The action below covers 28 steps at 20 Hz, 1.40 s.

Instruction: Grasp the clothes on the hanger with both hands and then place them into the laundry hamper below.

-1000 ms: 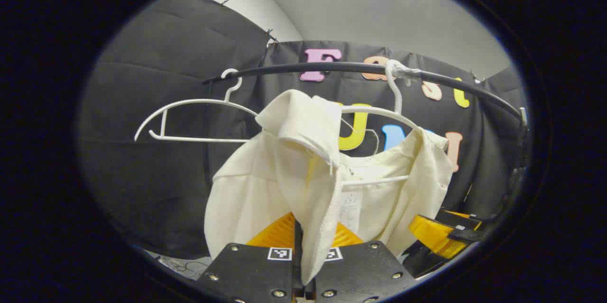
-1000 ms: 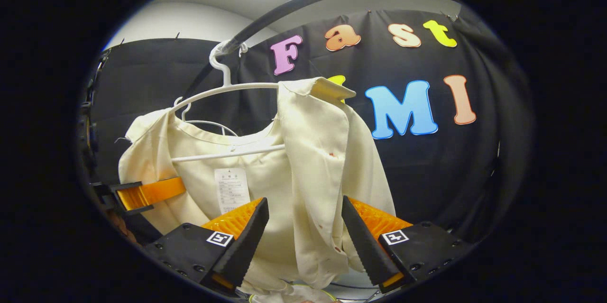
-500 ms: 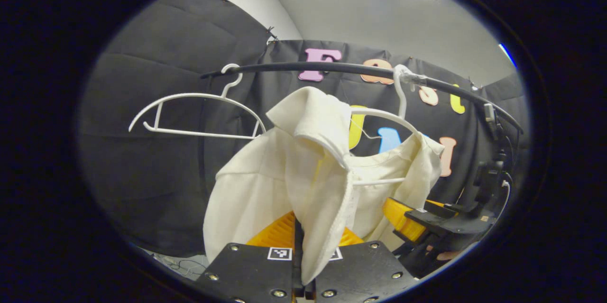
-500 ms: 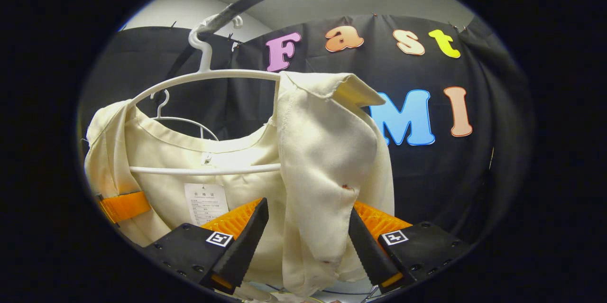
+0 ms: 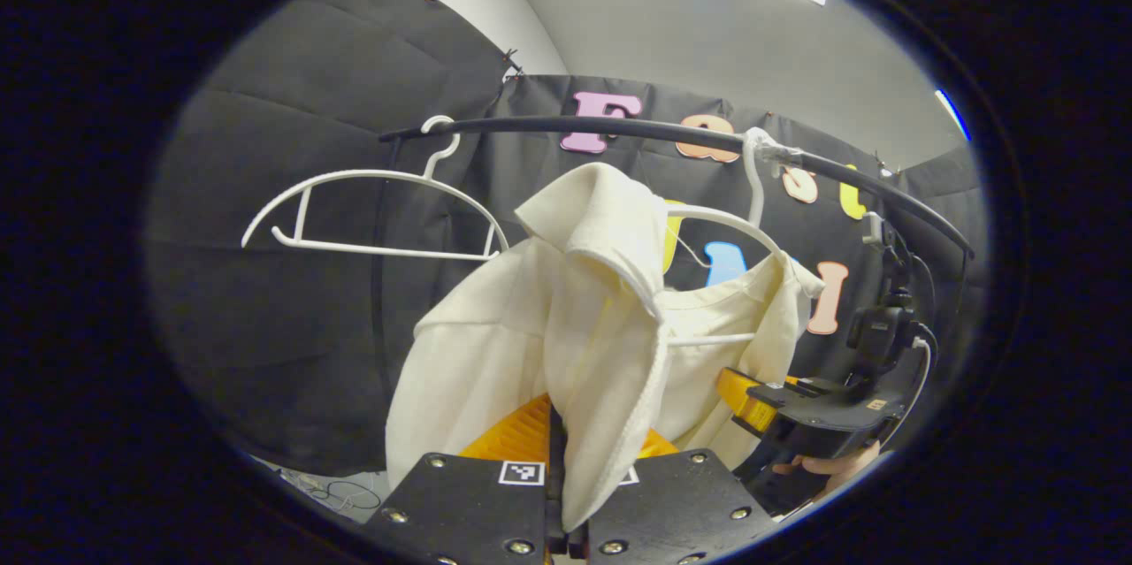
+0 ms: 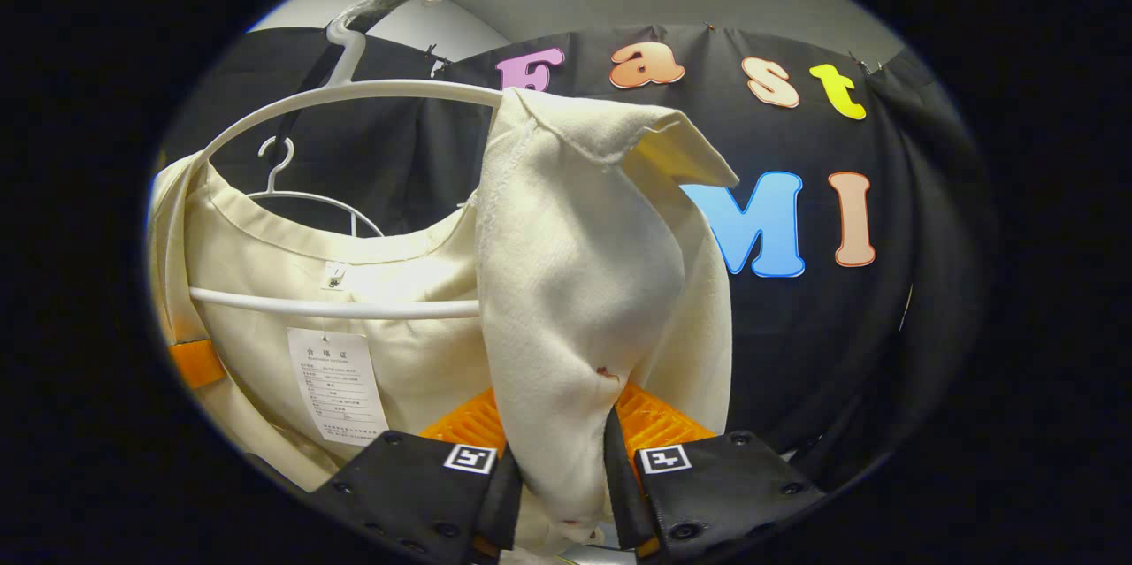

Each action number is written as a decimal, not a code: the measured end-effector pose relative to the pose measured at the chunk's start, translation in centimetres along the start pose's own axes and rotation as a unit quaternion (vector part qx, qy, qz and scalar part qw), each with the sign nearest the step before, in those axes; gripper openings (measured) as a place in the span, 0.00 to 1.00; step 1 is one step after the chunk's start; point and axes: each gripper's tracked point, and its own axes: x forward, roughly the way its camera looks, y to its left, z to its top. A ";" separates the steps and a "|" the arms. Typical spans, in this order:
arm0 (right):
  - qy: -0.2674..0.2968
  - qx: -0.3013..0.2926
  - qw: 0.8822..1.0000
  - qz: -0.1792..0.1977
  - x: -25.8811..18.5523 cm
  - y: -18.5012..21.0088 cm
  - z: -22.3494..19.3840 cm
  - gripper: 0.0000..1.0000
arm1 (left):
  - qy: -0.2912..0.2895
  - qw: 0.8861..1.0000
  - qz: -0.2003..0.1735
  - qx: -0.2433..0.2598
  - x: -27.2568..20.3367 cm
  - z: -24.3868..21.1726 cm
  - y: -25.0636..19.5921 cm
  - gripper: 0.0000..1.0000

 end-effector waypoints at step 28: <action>-0.138 -0.019 0.983 -0.124 -2.3 -12.8 6.3 0.07 | -0.017 0.999 0.004 -0.046 -3.1 5.1 5.0 0.02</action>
